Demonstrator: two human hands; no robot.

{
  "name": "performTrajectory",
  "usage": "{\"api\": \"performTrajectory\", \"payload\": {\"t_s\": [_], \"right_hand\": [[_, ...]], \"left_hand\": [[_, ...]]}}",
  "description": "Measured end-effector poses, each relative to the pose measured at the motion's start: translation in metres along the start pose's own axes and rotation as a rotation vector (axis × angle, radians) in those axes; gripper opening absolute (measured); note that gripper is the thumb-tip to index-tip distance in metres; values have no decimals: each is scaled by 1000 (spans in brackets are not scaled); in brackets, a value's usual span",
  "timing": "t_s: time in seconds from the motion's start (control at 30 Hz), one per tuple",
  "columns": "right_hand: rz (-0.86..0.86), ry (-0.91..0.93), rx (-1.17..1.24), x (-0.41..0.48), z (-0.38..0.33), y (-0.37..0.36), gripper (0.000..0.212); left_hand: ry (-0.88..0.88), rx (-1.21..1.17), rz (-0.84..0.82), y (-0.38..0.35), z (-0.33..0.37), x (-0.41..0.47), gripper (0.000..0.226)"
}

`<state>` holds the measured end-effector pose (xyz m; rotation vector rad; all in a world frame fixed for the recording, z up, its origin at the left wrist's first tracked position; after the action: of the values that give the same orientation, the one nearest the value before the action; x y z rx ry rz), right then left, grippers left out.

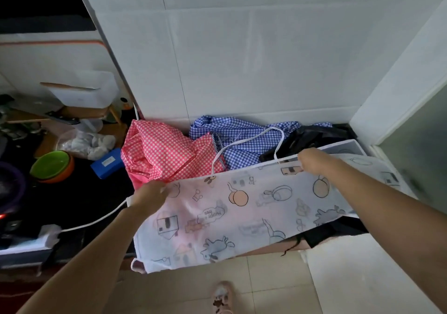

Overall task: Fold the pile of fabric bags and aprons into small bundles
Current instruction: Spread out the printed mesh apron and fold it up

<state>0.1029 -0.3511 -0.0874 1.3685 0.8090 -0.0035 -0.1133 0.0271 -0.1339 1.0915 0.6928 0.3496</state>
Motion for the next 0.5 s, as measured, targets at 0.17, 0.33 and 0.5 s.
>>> {"api": "performTrajectory", "payload": {"t_s": [0.17,0.33,0.5], "right_hand": [[0,-19,-95,21,1,-12,11],[70,-74,-189,36,7,-29,17],[186,-70,-108,40,6,-36,11]], "left_hand": [[-47,-7,-44,1,-6,16,37],[-9,43,206,5,6,23,24],[-281,-169,333,-19,55,-12,25]]}}
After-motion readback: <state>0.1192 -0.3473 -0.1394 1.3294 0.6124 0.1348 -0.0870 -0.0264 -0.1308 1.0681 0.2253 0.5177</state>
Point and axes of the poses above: each hand's wrist, its own x-axis towards the middle knuckle, its own y-axis out of the back of the hand, z = x × y, the point moved 3 cm from there along x, towards the middle knuckle, and after that the axes turned 15 degrees about y, right-handed, at the moved point
